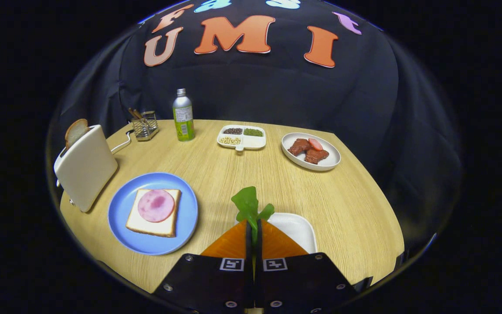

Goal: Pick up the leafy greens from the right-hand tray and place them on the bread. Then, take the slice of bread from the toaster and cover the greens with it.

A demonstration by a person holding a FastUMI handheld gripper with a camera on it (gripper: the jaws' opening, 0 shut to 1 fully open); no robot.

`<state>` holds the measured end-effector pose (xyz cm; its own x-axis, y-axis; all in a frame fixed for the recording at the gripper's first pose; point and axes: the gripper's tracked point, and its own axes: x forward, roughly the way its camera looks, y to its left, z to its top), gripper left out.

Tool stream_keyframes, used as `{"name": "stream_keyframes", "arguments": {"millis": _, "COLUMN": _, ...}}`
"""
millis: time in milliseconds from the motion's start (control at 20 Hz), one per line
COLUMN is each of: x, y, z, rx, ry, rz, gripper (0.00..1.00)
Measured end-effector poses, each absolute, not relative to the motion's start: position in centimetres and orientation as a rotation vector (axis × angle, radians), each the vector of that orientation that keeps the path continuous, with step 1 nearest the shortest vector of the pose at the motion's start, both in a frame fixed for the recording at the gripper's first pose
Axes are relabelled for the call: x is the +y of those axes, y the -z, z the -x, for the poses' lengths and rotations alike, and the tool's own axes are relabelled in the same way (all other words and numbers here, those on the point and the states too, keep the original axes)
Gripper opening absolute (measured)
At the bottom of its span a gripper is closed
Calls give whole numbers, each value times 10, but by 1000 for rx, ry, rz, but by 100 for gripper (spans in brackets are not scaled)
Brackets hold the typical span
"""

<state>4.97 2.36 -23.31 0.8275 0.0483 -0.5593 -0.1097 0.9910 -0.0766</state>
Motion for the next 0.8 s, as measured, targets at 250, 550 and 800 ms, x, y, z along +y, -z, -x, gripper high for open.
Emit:
{"name": "stream_keyframes", "arguments": {"millis": 250, "x": 61, "y": 219, "z": -45, "rx": 574, "ry": -128, "rz": 120, "gripper": 1}}
{"name": "stream_keyframes", "arguments": {"millis": 550, "x": 110, "y": 215, "z": -42, "rx": 567, "ry": -194, "rz": 134, "gripper": 2}}
{"name": "stream_keyframes", "arguments": {"millis": 800, "x": 143, "y": 221, "z": -44, "rx": 580, "ry": -234, "rz": 138, "gripper": 2}}
